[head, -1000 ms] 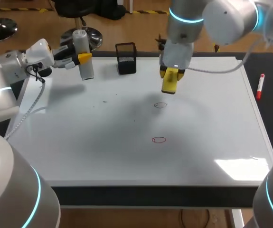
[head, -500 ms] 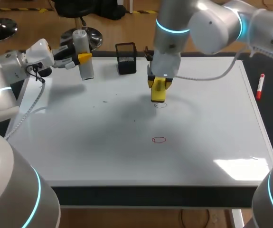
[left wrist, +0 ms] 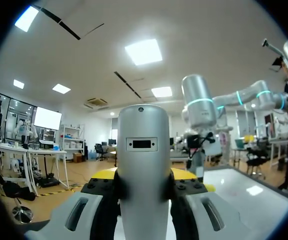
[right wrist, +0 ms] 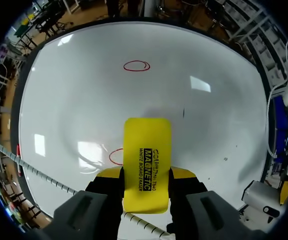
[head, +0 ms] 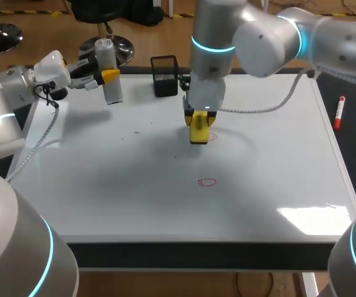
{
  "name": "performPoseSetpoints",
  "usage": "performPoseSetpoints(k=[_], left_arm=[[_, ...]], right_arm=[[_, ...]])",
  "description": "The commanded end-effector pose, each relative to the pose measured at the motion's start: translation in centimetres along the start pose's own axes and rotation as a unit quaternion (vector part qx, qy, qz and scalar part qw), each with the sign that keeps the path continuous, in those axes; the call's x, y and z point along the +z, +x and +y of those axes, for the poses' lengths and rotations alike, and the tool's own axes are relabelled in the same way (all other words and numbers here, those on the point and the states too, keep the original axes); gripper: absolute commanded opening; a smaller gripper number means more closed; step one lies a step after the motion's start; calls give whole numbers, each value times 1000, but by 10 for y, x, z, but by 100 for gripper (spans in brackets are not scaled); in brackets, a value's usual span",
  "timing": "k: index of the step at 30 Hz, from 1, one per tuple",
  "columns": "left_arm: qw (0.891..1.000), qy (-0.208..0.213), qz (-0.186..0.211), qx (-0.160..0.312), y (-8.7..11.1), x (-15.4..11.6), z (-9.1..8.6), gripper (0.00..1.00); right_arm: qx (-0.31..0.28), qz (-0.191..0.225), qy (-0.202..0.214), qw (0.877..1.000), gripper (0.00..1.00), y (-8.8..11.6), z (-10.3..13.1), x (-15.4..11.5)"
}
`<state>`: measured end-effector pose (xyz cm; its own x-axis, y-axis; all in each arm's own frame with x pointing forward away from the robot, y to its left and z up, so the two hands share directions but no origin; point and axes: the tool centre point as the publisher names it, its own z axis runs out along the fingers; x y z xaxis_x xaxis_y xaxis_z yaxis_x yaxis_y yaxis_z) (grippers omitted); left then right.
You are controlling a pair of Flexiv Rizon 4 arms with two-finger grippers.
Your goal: Pick up the inspection probe, press it on each red-marked spot on the whiteboard one by one, put down the probe, pick up the eraser, and wipe off all the red marks.
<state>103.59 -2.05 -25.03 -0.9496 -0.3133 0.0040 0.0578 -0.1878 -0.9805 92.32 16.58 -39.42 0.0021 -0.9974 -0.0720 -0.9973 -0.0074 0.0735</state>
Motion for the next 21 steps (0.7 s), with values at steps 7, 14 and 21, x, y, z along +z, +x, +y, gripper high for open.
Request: performPoseSetpoints(k=[7, 14, 21], left_arm=[[1000, 1, 0, 1, 0, 0, 0, 0], [1000, 1, 0, 1, 0, 0, 0, 0], [1000, 1, 0, 1, 0, 0, 0, 0]], right_arm=[[-6, 7, -11, 1000, 0, -4, -3, 15], [-9, 11, -17, 1000, 0, -4, -3, 21], [-11, 16, -29, 999, 0, 0, -3, 30]])
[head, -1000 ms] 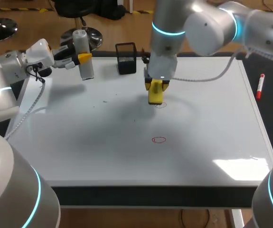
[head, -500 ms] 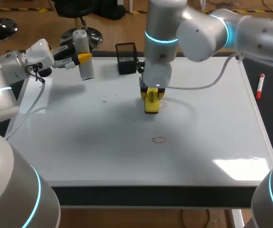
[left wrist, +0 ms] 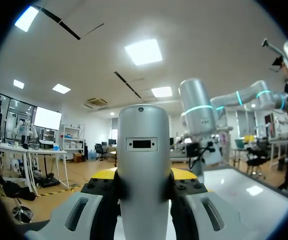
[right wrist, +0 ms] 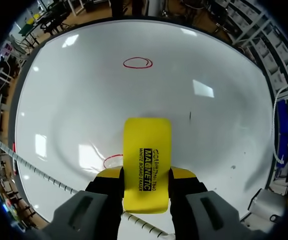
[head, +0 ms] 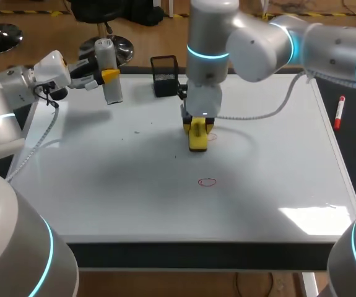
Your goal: Pick up the inspection probe, press it on each red-marked spot on the whiteboard one by one, put down the probe, pick up the eraser, and wipe off all the red marks.
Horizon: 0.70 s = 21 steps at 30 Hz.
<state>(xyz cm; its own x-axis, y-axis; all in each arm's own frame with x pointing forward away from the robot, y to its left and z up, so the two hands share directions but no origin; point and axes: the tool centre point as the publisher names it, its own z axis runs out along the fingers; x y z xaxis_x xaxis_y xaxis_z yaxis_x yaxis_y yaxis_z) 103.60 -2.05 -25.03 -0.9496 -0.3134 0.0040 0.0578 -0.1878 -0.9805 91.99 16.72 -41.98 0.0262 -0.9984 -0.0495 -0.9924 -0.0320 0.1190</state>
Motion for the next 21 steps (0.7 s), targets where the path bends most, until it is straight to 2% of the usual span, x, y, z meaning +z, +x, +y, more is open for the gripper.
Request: performPoseSetpoints(k=[1, 21], left_arm=[[1000, 1, 0, 1, 0, 0, 0, 0], [1000, 1, 0, 1, 0, 0, 0, 0]], right_arm=[[1, 5, -6, 1000, 0, 0, -4, 4], [24, 17, -21, 999, 0, 25, -7, 18]])
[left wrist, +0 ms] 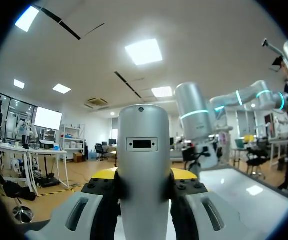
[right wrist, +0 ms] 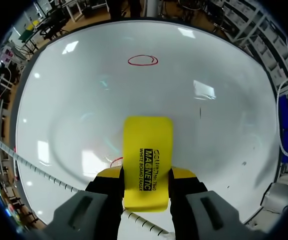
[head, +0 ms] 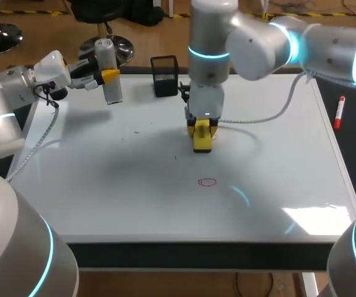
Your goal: Pick up the inspection probe, press it on each red-marked spot on the whiteboard one by one, put down the probe, pick up the eraser, and wipe off all the red marks.
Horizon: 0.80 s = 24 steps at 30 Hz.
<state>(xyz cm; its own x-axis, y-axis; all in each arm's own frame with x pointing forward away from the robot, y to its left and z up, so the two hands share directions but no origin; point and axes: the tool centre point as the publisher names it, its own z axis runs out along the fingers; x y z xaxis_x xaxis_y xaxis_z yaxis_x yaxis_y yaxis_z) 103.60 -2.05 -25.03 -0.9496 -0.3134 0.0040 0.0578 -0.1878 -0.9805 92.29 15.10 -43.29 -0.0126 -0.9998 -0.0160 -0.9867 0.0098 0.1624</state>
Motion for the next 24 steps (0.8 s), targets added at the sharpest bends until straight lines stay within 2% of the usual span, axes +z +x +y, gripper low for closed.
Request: performPoseSetpoints(k=[1, 15, 24], left_arm=[[1000, 1, 0, 1, 0, 0, 0, 0], [1000, 1, 0, 1, 0, 0, 0, 0], [1000, 1, 0, 1, 0, 0, 0, 0]], right_arm=[[3, 4, 0, 1000, 0, 10, -4, 6], [40, 17, -7, 999, 0, 47, -6, 13], [54, 24, -7, 998, 0, 62, -7, 13]])
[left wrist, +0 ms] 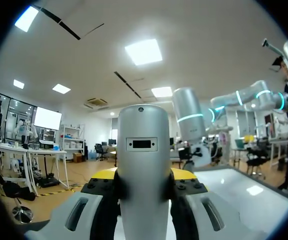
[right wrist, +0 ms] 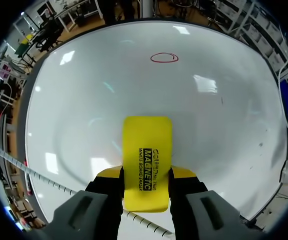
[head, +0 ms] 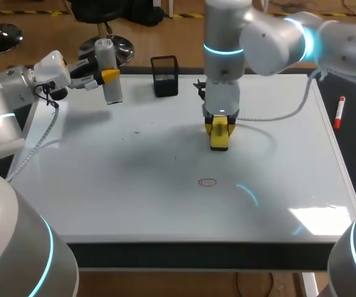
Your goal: Pick up the inspection probe, press it on each red-marked spot on the whiteboard one by one, put down the probe, pick up the eraser, and wipe off all the red marks.
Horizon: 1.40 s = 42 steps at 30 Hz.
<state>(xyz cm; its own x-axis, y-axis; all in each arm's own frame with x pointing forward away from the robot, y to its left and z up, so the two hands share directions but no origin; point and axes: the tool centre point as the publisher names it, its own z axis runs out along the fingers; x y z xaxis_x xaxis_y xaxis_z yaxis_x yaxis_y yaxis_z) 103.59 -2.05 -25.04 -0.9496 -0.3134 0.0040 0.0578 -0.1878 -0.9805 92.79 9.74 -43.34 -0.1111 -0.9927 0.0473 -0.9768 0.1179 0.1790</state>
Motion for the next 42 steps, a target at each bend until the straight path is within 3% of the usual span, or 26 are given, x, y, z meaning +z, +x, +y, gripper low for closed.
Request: performPoseSetpoints(k=[1, 16, 33, 37, 42], left_arm=[[1000, 1, 0, 1, 0, 0, 0, 0], [1000, 1, 0, 1, 0, 0, 0, 0], [1000, 1, 0, 1, 0, 0, 0, 0], [1000, 1, 0, 1, 0, 0, 0, 0], [1000, 1, 0, 1, 0, 0, 0, 0]], right_arm=[[2, 2, 3, 1000, 0, 9, -3, 15], [11, 8, 4, 1000, 0, 16, -4, 12], [35, 16, 5, 999, 0, 38, -11, 12], [35, 8, 15, 999, 0, 38, -12, 1], [40, -35, 22, 998, 0, 44, -16, -31]])
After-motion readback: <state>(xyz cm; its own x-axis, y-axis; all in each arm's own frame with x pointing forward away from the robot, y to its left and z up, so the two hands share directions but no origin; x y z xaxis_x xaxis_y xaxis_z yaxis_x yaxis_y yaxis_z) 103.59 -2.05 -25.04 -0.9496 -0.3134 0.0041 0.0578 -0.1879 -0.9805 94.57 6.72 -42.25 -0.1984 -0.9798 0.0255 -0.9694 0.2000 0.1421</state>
